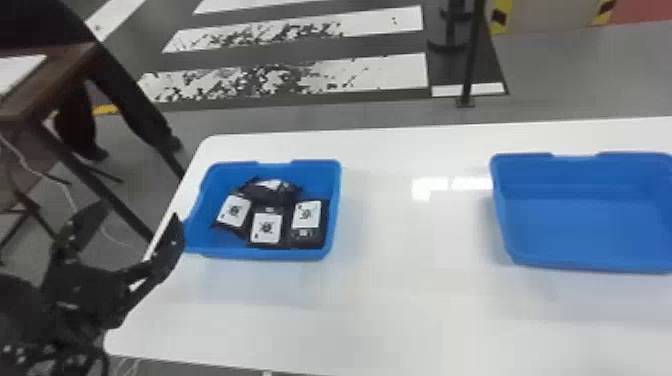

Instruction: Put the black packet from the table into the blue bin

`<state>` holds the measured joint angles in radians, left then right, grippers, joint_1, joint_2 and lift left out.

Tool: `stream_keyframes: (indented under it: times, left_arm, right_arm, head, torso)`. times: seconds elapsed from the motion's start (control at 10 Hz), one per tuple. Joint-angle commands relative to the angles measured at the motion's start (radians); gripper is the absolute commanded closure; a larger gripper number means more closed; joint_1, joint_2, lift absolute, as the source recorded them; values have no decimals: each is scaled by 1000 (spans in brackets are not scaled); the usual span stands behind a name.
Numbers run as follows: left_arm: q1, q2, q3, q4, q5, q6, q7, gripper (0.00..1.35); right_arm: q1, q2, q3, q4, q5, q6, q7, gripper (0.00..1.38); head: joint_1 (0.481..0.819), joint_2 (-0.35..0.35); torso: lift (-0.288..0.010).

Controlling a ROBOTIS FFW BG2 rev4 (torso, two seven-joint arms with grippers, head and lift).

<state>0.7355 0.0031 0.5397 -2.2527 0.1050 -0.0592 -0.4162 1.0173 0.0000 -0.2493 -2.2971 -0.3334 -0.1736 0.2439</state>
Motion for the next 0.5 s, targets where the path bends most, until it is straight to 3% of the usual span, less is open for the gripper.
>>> stream_keyframes:
  times: [0.0, 0.2, 0.4]
  left_arm:
    - [109, -6, -57, -34, 90, -68, 47, 147]
    - [204, -6, -105, -38, 118, -125, 131, 147]
    - [224, -6, -117, -41, 116, -152, 180, 147]
  right_arm:
    - [13, 1, 0, -9, -2, -1, 0, 116]
    - [26, 1, 0, -16, -2, 2, 0, 116]
    - [31, 1, 0, -19, 0, 2, 0, 116]
  head:
    - [695, 175]
    - [695, 145]
    - [695, 143]
  torso:
    - [-110]
    - [-110]
    - [-110]
